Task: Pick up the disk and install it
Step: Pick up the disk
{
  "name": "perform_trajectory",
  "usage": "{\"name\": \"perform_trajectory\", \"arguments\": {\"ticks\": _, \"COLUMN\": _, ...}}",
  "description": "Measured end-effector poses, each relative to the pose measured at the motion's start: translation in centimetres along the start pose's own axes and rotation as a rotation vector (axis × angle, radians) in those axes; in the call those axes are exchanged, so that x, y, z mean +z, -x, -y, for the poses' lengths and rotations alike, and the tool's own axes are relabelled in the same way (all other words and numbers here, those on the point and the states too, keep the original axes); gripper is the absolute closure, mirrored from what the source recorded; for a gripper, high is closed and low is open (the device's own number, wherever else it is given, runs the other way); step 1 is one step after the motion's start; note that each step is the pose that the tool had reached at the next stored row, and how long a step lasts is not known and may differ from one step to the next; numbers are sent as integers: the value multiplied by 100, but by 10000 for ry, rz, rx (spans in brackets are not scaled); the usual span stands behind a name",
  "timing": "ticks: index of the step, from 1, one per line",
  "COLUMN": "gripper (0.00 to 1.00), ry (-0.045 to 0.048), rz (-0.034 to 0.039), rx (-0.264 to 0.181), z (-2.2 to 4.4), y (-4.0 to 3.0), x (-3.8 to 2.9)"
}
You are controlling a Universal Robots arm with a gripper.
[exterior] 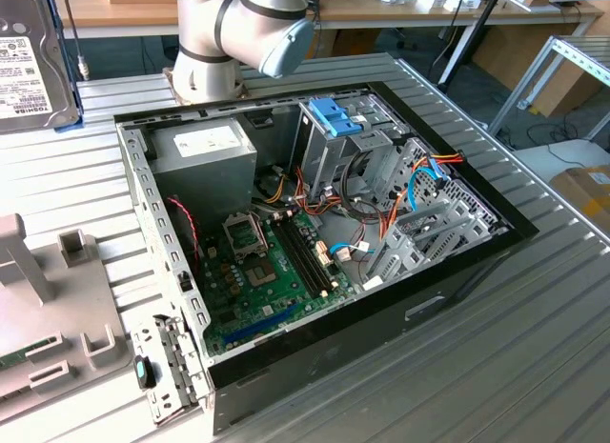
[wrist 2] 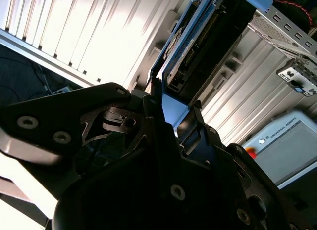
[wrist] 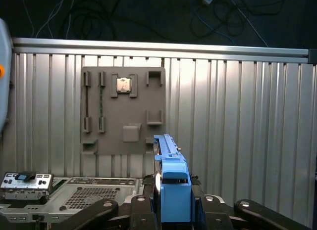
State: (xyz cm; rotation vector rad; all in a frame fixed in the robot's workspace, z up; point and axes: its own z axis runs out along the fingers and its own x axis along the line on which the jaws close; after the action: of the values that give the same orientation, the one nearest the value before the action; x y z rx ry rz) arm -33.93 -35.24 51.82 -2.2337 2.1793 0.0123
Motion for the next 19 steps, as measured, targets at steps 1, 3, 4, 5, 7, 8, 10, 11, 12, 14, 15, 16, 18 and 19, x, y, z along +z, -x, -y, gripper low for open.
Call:
{"name": "perform_trajectory", "arguments": {"ticks": 1, "gripper": 63, "ry": 0, "rz": 0, "rx": 0, "z": 23, "y": 2, "x": 0}}
{"name": "perform_trajectory", "arguments": {"ticks": 3, "gripper": 63, "ry": 0, "rz": 1, "rx": -3, "z": 51, "y": 2, "x": 1}}
{"name": "perform_trajectory", "arguments": {"ticks": 4, "gripper": 63, "ry": 1, "rz": 0, "rx": -5, "z": 70, "y": 3, "x": 0}}
{"name": "perform_trajectory", "arguments": {"ticks": 5, "gripper": 63, "ry": 0, "rz": 0, "rx": -6, "z": 77, "y": 3, "x": 1}}
{"name": "perform_trajectory", "arguments": {"ticks": 7, "gripper": 63, "ry": 1, "rz": 0, "rx": -8, "z": 109, "y": 4, "x": 1}}
{"name": "perform_trajectory", "arguments": {"ticks": 8, "gripper": 63, "ry": 0, "rz": 0, "rx": -8, "z": 120, "y": 6, "x": 1}}
{"name": "perform_trajectory", "arguments": {"ticks": 10, "gripper": 63, "ry": 1, "rz": 0, "rx": -8, "z": 138, "y": 7, "x": 1}}
{"name": "perform_trajectory", "arguments": {"ticks": 11, "gripper": 63, "ry": -1, "rz": 1, "rx": -8, "z": 155, "y": 8, "x": 2}}
{"name": "perform_trajectory", "arguments": {"ticks": 12, "gripper": 63, "ry": 0, "rz": 0, "rx": -8, "z": 172, "y": 8, "x": 2}}
{"name": "perform_trajectory", "arguments": {"ticks": 14, "gripper": 63, "ry": 0, "rz": 0, "rx": -8, "z": 204, "y": 8, "x": 2}}
{"name": "perform_trajectory", "arguments": {"ticks": 15, "gripper": 63, "ry": 0, "rz": 0, "rx": -9, "z": 217, "y": 8, "x": 2}}
{"name": "perform_trajectory", "arguments": {"ticks": 16, "gripper": 63, "ry": 0, "rz": 1, "rx": -9, "z": 226, "y": 8, "x": 2}}
{"name": "perform_trajectory", "arguments": {"ticks": 18, "gripper": 63, "ry": 0, "rz": 1, "rx": -9, "z": 248, "y": 8, "x": 3}}
{"name": "perform_trajectory", "arguments": {"ticks": 19, "gripper": 63, "ry": 0, "rz": 0, "rx": -9, "z": 256, "y": 9, "x": 3}}
